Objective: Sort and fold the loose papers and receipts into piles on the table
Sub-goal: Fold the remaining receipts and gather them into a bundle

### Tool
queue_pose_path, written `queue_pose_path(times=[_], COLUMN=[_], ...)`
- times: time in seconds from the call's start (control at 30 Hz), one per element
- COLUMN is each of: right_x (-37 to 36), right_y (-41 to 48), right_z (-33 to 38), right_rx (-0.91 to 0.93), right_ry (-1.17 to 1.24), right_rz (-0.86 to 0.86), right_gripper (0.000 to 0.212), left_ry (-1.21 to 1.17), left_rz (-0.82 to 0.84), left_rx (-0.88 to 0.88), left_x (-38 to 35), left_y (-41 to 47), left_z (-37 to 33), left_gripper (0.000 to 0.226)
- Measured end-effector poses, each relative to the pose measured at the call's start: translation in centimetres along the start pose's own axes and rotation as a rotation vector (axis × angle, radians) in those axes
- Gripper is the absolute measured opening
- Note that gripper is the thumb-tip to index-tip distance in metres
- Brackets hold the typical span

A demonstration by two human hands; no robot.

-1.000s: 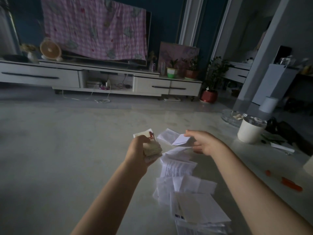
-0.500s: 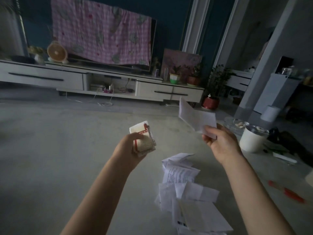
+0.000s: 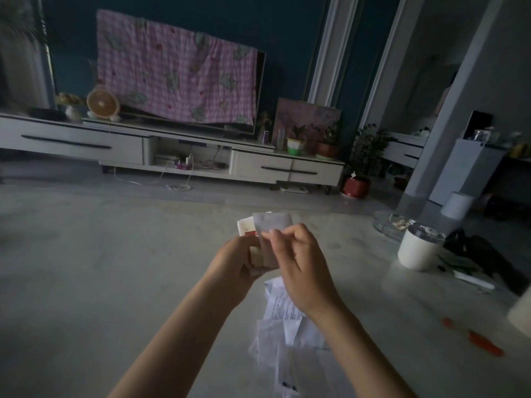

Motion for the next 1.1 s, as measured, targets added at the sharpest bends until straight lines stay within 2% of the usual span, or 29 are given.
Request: queue_pose_path(times=[0.07,0.1,0.17,0.2,0.23,0.27,0.3,0.33,0.4,0.47,0.57,0.67,0.77,0.8,0.83,0.9,1.03,1.1], right_x=[0.6,0.8,1.5,1.8,2.0,2.1,2.4,2.9,3.7,3.9,2.3,0.2,-0.5,-0.8,-1.2,-2.7,-5.4,-6.0], right_y=[0.2,0.4,0.3,0.4,0.3,0.3,0.3,0.3,0.4,0.3,0.2,0.2,-0.1,-0.3,-0.6,-1.7,-4.3,-5.7], right_z=[-0.5,-0.8,-1.4,-1.9,-2.2,-2.7,-3.2,-3.7,-4.5,-4.3,-3.2,-2.1,-1.4,-1.1,-0.8,-0.1,1.4,2.3], right_rx=[-0.019,-0.051,-0.208,-0.333,-0.448,-0.532,-0.572,-0.578,-0.533,-0.45,-0.377,-0.405,-0.365,-0.335,-0.306,-0.318,-0.33,-0.278], right_ry=[-0.056,-0.083,-0.029,0.084,0.267,0.464,0.578,0.572,0.378,0.256,0.294,0.439,0.464,0.426,0.386,0.325,0.28,0.208], right_rz=[-0.138,-0.197,-0.193,-0.126,-0.065,-0.04,-0.086,-0.178,-0.339,-0.373,-0.27,-0.199,-0.134,-0.081,-0.022,0.095,0.194,0.193], right_gripper=[0.023,0.019,0.042,0.05,0.047,0.038,0.027,0.019,0.017,0.016,0.019,0.017,0.018,0.019,0.015,0.003,0.014,0.012], left_ry=[-0.009,-0.007,-0.01,-0.017,-0.034,-0.055,-0.085,-0.114,-0.125,-0.071,0.06,0.229,0.435,0.487,0.533,0.608,0.726,0.779], left_rz=[0.023,0.023,0.023,0.033,0.038,0.035,0.019,-0.001,-0.028,-0.015,0.002,-0.125,-0.178,-0.192,-0.218,-0.277,-0.26,-0.229], left_rx=[0.013,0.015,0.022,0.025,0.029,0.032,0.038,0.045,0.046,0.038,-0.008,-0.172,-0.366,-0.394,-0.419,-0.455,-0.429,-0.404], left_x=[-0.3,-0.4,-0.7,-0.8,-0.9,-0.9,-0.9,-0.9,-0.9,-1.1,-1.8,-1.7,-0.6,-0.2,0.2,1.8,5.4,6.7], left_y=[0.0,0.1,0.1,0.1,0.1,0.1,0.1,0.1,0.1,0.1,0.0,-0.1,-0.9,-1.3,-2.1,-3.8,-7.2,-8.8], left_z=[0.2,0.3,0.4,0.4,0.3,0.2,0.1,0.0,0.0,0.2,1.1,1.4,1.1,1.0,0.8,0.5,0.3,0.5], left_gripper=[0.024,0.023,0.024,0.024,0.023,0.021,0.019,0.016,0.014,0.015,0.019,0.009,0.042,0.039,0.027,0.011,0.036,0.021])
Point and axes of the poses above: each hand's wrist, its own y-axis towards the middle knuckle, its own x-axis out of the back of the hand, z = x × y, the point moved 3 cm from there along y, towards the middle knuckle, and after that the axes turned 4 degrees about z, right-handed, at the moved point
